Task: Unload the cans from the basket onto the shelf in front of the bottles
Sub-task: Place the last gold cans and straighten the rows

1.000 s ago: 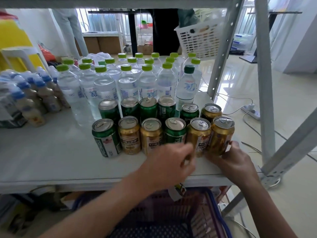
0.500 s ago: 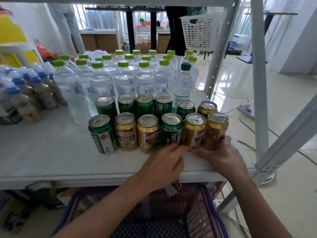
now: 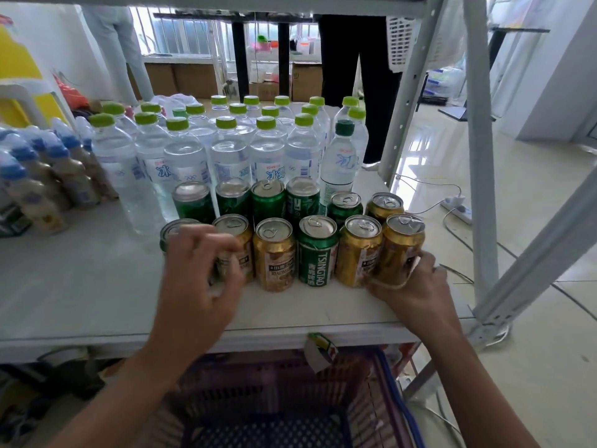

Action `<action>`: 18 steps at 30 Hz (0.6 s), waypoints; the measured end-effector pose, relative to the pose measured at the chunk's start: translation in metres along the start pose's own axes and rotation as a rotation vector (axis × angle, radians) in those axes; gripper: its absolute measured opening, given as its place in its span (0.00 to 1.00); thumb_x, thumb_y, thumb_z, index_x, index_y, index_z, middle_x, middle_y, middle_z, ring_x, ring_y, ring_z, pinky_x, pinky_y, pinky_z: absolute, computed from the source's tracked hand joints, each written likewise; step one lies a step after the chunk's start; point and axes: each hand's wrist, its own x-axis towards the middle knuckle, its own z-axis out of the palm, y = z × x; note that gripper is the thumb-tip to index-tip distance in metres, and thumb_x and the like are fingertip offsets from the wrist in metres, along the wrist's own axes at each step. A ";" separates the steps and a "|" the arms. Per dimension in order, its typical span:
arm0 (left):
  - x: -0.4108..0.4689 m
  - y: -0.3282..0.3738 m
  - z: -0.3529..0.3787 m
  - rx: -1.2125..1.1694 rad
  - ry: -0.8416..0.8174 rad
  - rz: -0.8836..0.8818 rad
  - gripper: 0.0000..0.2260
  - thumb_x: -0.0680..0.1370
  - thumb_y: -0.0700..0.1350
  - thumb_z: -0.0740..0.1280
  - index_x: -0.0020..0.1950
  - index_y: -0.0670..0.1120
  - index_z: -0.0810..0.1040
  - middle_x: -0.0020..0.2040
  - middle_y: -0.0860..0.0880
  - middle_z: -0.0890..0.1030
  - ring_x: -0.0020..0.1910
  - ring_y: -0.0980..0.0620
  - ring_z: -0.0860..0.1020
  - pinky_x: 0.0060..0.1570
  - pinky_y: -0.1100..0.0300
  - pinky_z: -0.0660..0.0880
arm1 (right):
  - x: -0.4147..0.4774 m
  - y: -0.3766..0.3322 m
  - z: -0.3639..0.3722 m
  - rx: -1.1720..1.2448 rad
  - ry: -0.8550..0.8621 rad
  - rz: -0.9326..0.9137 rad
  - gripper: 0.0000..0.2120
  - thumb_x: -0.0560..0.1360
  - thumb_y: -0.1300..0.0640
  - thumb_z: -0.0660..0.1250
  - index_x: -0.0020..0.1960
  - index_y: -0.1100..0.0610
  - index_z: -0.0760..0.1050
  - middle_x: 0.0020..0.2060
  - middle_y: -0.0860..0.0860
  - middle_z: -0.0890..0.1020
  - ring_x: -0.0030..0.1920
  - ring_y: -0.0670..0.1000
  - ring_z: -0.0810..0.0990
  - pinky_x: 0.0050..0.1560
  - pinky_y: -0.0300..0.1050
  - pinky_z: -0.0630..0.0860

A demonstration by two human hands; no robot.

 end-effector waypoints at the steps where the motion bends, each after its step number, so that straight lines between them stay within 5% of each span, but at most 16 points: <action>1: 0.001 -0.010 -0.009 0.020 0.050 -0.079 0.12 0.74 0.40 0.70 0.56 0.40 0.76 0.54 0.49 0.71 0.55 0.51 0.69 0.59 0.63 0.67 | 0.000 0.000 -0.002 0.008 0.014 -0.011 0.47 0.64 0.42 0.82 0.74 0.58 0.63 0.64 0.59 0.71 0.67 0.62 0.70 0.65 0.56 0.71; 2: 0.003 -0.021 -0.015 0.020 0.095 -0.189 0.17 0.73 0.46 0.72 0.60 0.43 0.74 0.57 0.51 0.68 0.57 0.49 0.70 0.60 0.56 0.69 | 0.001 -0.001 -0.006 0.026 0.018 -0.017 0.46 0.62 0.42 0.83 0.72 0.56 0.67 0.62 0.58 0.73 0.66 0.61 0.71 0.65 0.57 0.72; 4: 0.002 -0.042 -0.023 -0.017 0.142 -0.458 0.30 0.72 0.57 0.75 0.67 0.46 0.68 0.61 0.50 0.67 0.62 0.46 0.70 0.64 0.50 0.70 | -0.001 -0.008 -0.013 0.130 0.022 -0.056 0.29 0.60 0.48 0.86 0.54 0.52 0.75 0.50 0.49 0.78 0.54 0.51 0.79 0.58 0.53 0.76; 6: -0.002 -0.064 -0.023 -0.121 0.095 -0.670 0.39 0.69 0.62 0.76 0.73 0.47 0.65 0.69 0.48 0.68 0.68 0.50 0.70 0.70 0.49 0.69 | -0.001 -0.014 -0.014 0.265 -0.035 -0.104 0.22 0.62 0.61 0.85 0.41 0.49 0.73 0.40 0.40 0.77 0.40 0.37 0.80 0.47 0.38 0.76; 9: -0.004 -0.086 -0.016 -0.453 -0.062 -0.803 0.47 0.64 0.63 0.80 0.77 0.50 0.64 0.74 0.53 0.71 0.71 0.55 0.72 0.70 0.49 0.71 | 0.005 -0.012 -0.012 0.429 -0.102 -0.106 0.34 0.56 0.58 0.86 0.56 0.55 0.73 0.46 0.42 0.79 0.43 0.33 0.79 0.41 0.31 0.73; 11: -0.004 -0.088 -0.006 -0.494 -0.201 -0.808 0.42 0.64 0.56 0.82 0.74 0.51 0.68 0.67 0.53 0.78 0.61 0.64 0.78 0.58 0.64 0.78 | 0.010 -0.011 -0.009 0.486 -0.115 -0.094 0.48 0.49 0.52 0.86 0.66 0.55 0.69 0.52 0.45 0.81 0.50 0.39 0.79 0.45 0.37 0.74; 13: -0.005 -0.084 0.005 -0.475 -0.224 -0.811 0.32 0.67 0.48 0.80 0.69 0.53 0.72 0.57 0.59 0.81 0.48 0.71 0.80 0.42 0.74 0.76 | 0.015 -0.007 -0.006 0.491 -0.099 -0.094 0.47 0.51 0.55 0.87 0.66 0.55 0.70 0.53 0.46 0.82 0.49 0.39 0.80 0.43 0.36 0.75; 16: -0.010 -0.086 0.010 -0.467 -0.217 -0.829 0.32 0.64 0.50 0.80 0.66 0.54 0.75 0.54 0.61 0.82 0.49 0.67 0.81 0.45 0.66 0.77 | 0.017 -0.003 -0.005 0.486 -0.083 -0.148 0.42 0.55 0.57 0.87 0.65 0.55 0.71 0.52 0.46 0.82 0.43 0.32 0.81 0.37 0.27 0.75; 18: -0.011 -0.089 0.008 -0.470 -0.216 -0.846 0.33 0.61 0.52 0.80 0.65 0.55 0.75 0.54 0.60 0.82 0.51 0.63 0.81 0.49 0.61 0.78 | 0.018 0.000 -0.004 0.487 -0.089 -0.149 0.44 0.54 0.54 0.87 0.65 0.53 0.71 0.53 0.45 0.83 0.45 0.34 0.82 0.41 0.31 0.76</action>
